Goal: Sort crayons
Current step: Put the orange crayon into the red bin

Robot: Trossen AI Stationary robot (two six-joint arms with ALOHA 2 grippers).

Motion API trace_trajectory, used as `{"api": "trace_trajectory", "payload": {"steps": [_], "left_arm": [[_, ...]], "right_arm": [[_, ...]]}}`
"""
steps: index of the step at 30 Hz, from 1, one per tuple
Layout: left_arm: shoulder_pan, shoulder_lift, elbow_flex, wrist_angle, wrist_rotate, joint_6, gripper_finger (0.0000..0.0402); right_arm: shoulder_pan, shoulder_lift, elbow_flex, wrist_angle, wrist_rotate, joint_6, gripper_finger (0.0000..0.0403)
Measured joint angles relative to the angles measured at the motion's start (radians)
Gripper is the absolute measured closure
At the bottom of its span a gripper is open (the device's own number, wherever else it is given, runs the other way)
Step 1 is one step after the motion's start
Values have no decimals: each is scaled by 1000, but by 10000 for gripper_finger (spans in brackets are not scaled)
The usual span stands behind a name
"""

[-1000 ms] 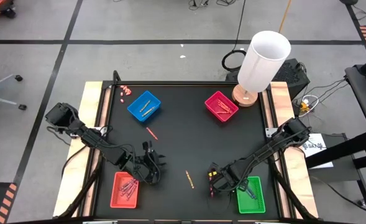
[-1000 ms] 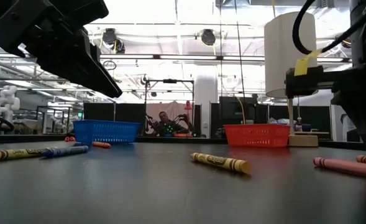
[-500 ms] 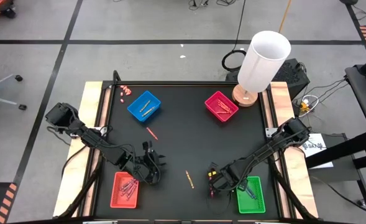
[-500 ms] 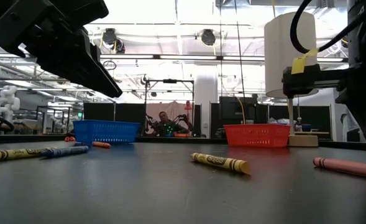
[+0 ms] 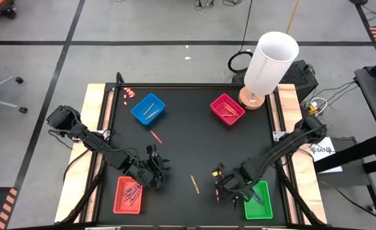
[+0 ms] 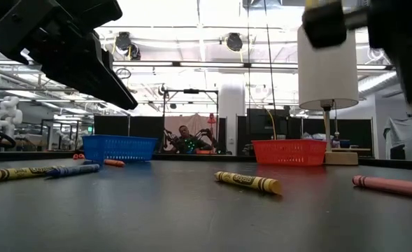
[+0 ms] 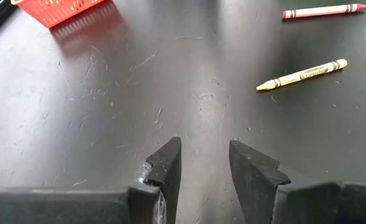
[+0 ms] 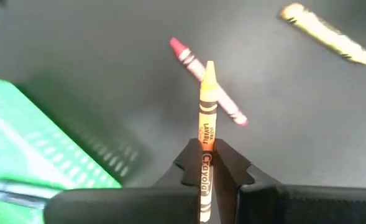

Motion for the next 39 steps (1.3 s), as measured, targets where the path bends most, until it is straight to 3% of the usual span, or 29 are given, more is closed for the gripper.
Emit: {"api": "trace_trajectory", "payload": {"steps": [6, 11, 18, 33, 39], "left_arm": [[0, 0, 0, 0, 0, -5, 268], [0, 0, 0, 0, 0, -6, 268], [0, 0, 0, 2, 0, -6, 268], [0, 0, 0, 23, -1, 3, 268], [0, 0, 0, 26, -4, 2, 268]], "right_arm": [[-9, -142, -57, 82, 39, 95, 402], [-8, -271, -269, 406, 91, 121, 403], [-31, -386, -524, 863, 289, 155, 403], [-108, -377, -669, 1266, 285, 285, 403], [-123, -377, -673, 1311, 289, 303, 403]]}}
